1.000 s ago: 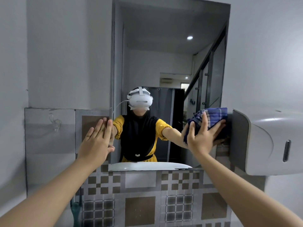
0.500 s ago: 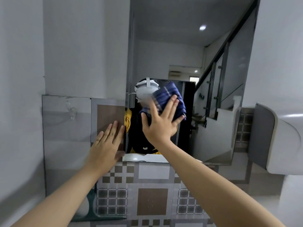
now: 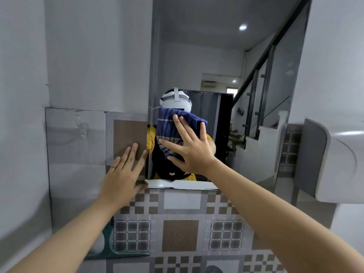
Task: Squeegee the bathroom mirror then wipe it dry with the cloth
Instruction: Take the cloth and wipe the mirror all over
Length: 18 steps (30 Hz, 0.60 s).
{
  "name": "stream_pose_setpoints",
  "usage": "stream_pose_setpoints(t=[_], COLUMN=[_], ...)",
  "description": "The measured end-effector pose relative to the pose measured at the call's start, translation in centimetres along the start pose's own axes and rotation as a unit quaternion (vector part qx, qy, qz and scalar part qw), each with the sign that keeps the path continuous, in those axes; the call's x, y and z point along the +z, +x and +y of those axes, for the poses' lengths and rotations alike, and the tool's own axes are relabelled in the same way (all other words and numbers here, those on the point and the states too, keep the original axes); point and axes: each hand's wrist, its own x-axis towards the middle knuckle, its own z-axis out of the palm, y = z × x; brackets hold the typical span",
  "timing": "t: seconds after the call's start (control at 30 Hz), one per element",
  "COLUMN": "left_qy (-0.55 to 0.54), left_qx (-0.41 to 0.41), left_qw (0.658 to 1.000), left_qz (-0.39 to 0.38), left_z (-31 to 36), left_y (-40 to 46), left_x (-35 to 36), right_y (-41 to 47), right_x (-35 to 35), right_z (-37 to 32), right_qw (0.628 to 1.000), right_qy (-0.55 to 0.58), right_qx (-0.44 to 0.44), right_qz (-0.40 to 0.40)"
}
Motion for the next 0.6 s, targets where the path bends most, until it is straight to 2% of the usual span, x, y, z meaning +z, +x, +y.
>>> stream_pose_setpoints(t=[0.2,0.37,0.43,0.53,0.6], left_qy=[0.012,0.024,0.026,0.022,0.022], left_qx=[-0.003,-0.004,-0.004,-0.007,-0.009], left_qw=[1.0,1.0,1.0,1.0,1.0], left_qz=[-0.006,-0.008,-0.012,-0.016,-0.018], left_z=[0.2,0.5,0.7,0.8,0.8], left_y=[0.2,0.3,0.3,0.3,0.3], left_x=[0.0,-0.2,-0.2,-0.2,-0.3], right_y=[-5.5,-10.7,-12.9,-15.8,-16.9], right_x=[-0.7,-0.5,-0.5,-0.4,-0.2], right_z=[5.6,8.8,9.9,10.5,9.6], right_qw=[0.999,0.987,0.978,0.946,0.904], right_qy=[-0.038,-0.027,0.01,0.099,0.141], right_qx=[0.029,0.159,0.209,0.309,0.403], right_qz=[0.007,0.01,0.005,0.001,0.013])
